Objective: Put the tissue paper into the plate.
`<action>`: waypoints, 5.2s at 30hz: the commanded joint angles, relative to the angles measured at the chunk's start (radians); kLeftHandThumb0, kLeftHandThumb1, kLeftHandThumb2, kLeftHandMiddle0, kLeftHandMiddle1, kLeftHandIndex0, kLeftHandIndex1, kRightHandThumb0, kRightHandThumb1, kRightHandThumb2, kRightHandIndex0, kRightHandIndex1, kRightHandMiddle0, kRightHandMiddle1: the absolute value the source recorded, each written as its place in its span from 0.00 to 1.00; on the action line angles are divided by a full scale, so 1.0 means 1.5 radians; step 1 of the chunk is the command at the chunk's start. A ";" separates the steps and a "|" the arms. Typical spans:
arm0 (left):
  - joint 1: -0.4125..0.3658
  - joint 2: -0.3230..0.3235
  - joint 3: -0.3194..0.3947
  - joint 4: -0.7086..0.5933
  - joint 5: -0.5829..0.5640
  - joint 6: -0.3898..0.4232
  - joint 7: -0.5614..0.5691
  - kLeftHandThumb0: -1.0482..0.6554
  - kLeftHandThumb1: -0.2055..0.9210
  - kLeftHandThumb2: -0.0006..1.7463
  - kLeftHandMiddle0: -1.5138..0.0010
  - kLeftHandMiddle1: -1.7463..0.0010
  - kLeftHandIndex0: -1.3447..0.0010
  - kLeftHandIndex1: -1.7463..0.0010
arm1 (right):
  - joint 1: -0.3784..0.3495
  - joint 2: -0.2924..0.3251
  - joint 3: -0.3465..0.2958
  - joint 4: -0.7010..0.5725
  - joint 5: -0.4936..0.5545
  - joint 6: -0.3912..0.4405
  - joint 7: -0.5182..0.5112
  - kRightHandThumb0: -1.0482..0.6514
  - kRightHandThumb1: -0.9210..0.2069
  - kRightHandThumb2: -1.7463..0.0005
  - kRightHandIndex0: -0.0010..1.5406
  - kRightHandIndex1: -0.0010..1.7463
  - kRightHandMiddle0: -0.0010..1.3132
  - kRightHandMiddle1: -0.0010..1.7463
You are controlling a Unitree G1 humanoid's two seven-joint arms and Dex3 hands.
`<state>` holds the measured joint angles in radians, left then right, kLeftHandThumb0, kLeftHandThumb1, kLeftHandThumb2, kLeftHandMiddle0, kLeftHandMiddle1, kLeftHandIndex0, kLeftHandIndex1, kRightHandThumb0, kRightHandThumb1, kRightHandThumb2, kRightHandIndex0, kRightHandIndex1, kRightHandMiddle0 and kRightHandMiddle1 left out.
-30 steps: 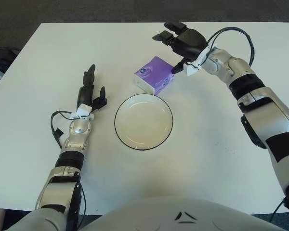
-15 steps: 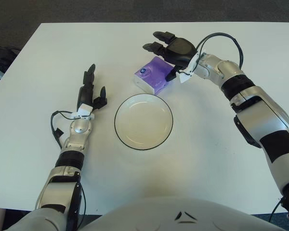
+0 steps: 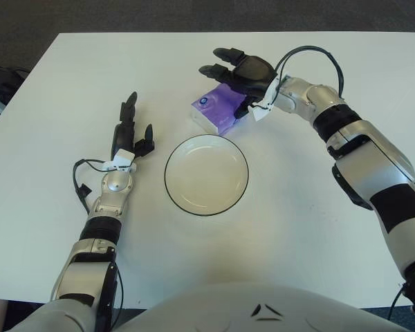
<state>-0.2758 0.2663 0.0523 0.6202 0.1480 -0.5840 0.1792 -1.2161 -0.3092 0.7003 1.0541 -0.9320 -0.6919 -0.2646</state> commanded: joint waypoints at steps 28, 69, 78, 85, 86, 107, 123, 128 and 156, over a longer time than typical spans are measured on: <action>0.145 -0.090 -0.045 0.073 0.009 0.018 0.010 0.22 1.00 0.44 0.89 1.00 1.00 0.82 | -0.027 0.048 0.058 0.057 -0.019 0.010 0.017 0.13 0.42 0.70 0.00 0.00 0.00 0.19; 0.157 -0.090 -0.043 0.047 0.015 0.033 0.017 0.22 1.00 0.45 0.88 1.00 1.00 0.82 | -0.005 0.057 0.038 0.101 0.014 0.068 0.062 0.16 0.41 0.71 0.00 0.00 0.00 0.17; 0.160 -0.092 -0.045 0.043 0.021 0.031 0.025 0.23 1.00 0.44 0.87 0.99 1.00 0.80 | -0.001 0.059 0.037 0.107 0.018 0.075 0.053 0.16 0.45 0.65 0.04 0.01 0.00 0.30; 0.162 -0.094 -0.046 0.044 0.021 0.025 0.025 0.23 1.00 0.44 0.87 0.99 1.00 0.80 | 0.001 0.063 0.036 0.109 0.019 0.094 0.068 0.15 0.39 0.66 0.18 0.08 0.00 0.44; 0.163 -0.095 -0.047 0.043 0.021 0.025 0.025 0.23 1.00 0.44 0.88 0.99 1.00 0.80 | 0.001 0.063 0.035 0.109 0.020 0.095 0.069 0.15 0.38 0.67 0.20 0.09 0.00 0.47; 0.159 -0.098 -0.051 0.053 0.020 0.019 0.018 0.23 1.00 0.45 0.89 1.00 1.00 0.81 | 0.034 0.071 -0.003 0.129 0.061 0.081 0.024 0.29 0.46 0.59 0.33 1.00 0.18 1.00; 0.161 -0.103 -0.056 0.047 0.025 0.019 0.024 0.22 1.00 0.45 0.90 1.00 1.00 0.83 | 0.044 0.062 -0.007 0.130 0.064 0.078 0.012 0.29 0.45 0.59 0.39 1.00 0.22 1.00; 0.161 -0.106 -0.056 0.046 0.026 0.023 0.026 0.22 1.00 0.45 0.90 1.00 1.00 0.83 | 0.050 0.055 -0.013 0.129 0.069 0.080 0.013 0.32 0.47 0.47 0.45 1.00 0.41 0.93; 0.157 -0.108 -0.054 0.059 0.032 0.021 0.036 0.22 1.00 0.46 0.88 0.99 1.00 0.81 | 0.099 0.017 -0.052 0.081 0.076 0.124 -0.192 0.34 0.55 0.24 0.76 1.00 0.47 1.00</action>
<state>-0.2523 0.2636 0.0386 0.5524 0.1939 -0.5583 0.2129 -1.1004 -0.2572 0.6564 1.2034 -0.8466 -0.5053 -0.5056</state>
